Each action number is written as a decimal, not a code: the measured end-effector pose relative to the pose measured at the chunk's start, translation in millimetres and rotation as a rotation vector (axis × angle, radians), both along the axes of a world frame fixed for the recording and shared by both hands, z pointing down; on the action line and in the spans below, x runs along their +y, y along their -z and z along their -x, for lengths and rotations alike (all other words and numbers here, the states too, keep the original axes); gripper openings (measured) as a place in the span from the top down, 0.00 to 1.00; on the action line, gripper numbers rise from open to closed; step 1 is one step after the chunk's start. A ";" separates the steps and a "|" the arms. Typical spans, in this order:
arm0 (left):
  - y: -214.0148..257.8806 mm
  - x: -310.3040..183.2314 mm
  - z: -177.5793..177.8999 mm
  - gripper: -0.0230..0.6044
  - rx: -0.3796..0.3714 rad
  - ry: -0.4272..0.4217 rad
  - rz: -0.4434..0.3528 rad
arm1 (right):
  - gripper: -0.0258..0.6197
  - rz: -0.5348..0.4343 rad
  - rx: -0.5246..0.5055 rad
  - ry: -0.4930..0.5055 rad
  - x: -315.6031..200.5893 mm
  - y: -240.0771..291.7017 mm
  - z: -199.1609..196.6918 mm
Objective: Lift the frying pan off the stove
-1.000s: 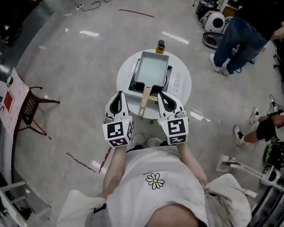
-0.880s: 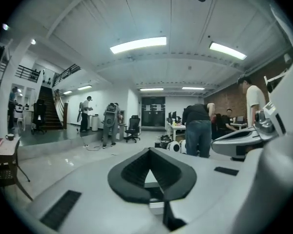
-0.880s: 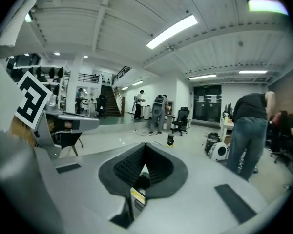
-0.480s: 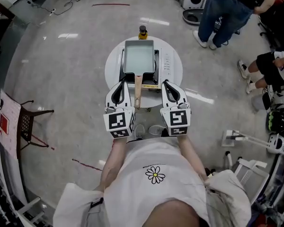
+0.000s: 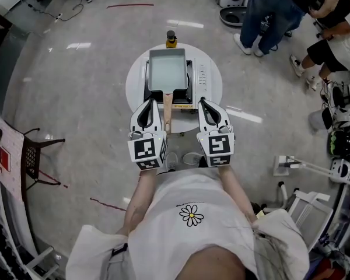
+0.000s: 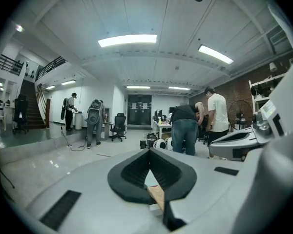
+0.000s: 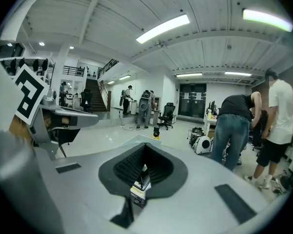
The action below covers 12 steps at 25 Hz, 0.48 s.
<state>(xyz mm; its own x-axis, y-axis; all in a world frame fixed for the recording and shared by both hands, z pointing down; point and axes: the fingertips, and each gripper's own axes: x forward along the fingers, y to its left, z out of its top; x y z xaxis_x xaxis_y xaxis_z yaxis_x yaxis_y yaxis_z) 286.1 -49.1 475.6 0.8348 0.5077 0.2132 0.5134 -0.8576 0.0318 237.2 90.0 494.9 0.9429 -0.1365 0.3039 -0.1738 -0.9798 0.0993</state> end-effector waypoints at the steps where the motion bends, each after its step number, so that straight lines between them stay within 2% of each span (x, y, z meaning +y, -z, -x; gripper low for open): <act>1: 0.6 0.2 -2.0 0.96 0.000 0.003 -0.001 | 0.96 -0.001 -0.002 -0.003 1.7 -0.6 -0.3; 5: 4.9 -1.4 -14.6 0.96 -0.002 0.008 0.003 | 0.96 0.000 -0.015 -0.008 5.6 -5.2 0.8; 12: -3.3 -1.8 -41.6 0.65 -0.071 -0.051 0.016 | 0.96 0.002 -0.035 -0.015 12.3 -11.3 4.6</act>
<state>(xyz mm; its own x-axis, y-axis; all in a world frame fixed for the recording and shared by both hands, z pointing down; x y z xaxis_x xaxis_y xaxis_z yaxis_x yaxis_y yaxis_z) 327.7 -50.9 478.9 0.7909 0.5528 0.2626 0.5522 -0.8296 0.0832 232.6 102.2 506.3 0.9337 -0.1216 0.3368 -0.1622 -0.9822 0.0951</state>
